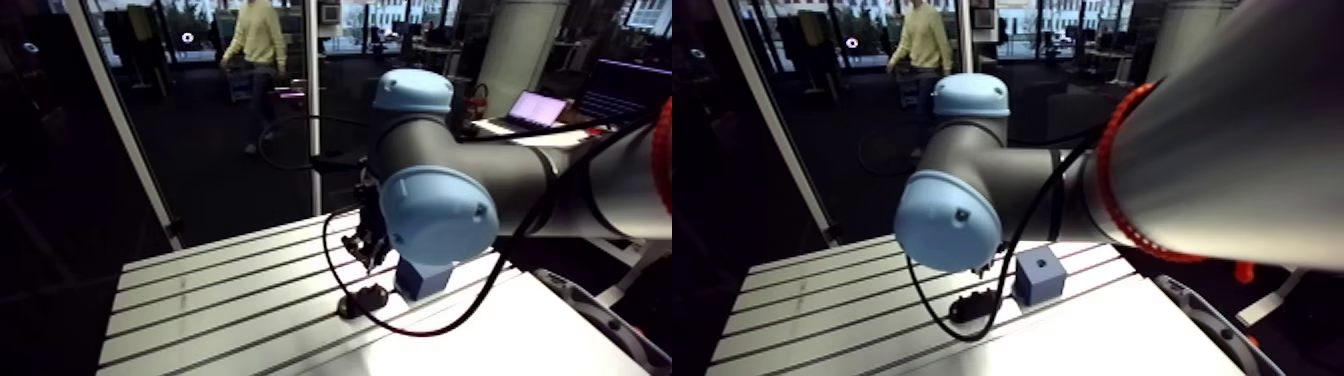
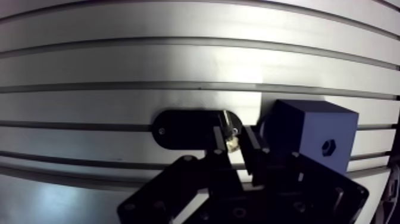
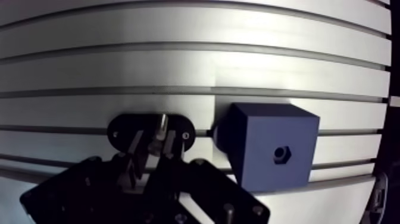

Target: Pick up the M10 bolt and insert it into the hex recess until seated.

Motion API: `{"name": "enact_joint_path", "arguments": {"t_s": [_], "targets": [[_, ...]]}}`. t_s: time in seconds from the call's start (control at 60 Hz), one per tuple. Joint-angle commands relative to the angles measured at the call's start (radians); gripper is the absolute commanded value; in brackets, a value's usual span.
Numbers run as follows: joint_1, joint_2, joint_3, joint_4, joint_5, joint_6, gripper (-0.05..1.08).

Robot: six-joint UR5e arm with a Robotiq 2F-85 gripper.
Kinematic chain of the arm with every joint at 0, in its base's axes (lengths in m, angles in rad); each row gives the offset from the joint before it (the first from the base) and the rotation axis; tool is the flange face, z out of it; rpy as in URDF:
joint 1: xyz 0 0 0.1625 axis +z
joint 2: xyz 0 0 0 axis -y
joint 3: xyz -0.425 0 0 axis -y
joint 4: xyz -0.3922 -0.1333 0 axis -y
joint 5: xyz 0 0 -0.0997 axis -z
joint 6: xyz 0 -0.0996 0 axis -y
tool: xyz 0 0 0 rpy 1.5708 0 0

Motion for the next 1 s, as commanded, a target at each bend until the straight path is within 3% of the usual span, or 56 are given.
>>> {"name": "enact_joint_path", "arguments": {"t_s": [0.017, 0.183, 0.4, 0.483, 0.55, 0.583, 0.7, 0.9, 1.0], "targets": [[0.004, -0.054, -0.078, 0.125, 0.005, 0.017, 0.92], [0.006, -0.074, -0.158, 0.225, 0.012, 0.051, 0.99], [0.003, -0.074, -0.276, 0.376, 0.0, 0.055, 1.05], [0.0, -0.068, -0.327, 0.465, -0.021, 0.05, 1.05], [0.0, -0.064, -0.365, 0.514, -0.049, 0.048, 1.04], [0.0, -0.064, -0.365, 0.514, -0.049, 0.048, 1.04], [0.0, -0.067, -0.383, 0.537, -0.076, 0.043, 1.04], [0.01, -0.066, -0.427, 0.63, -0.071, 0.027, 1.04], [0.02, -0.066, -0.443, 0.637, -0.067, -0.108, 1.04]]}}
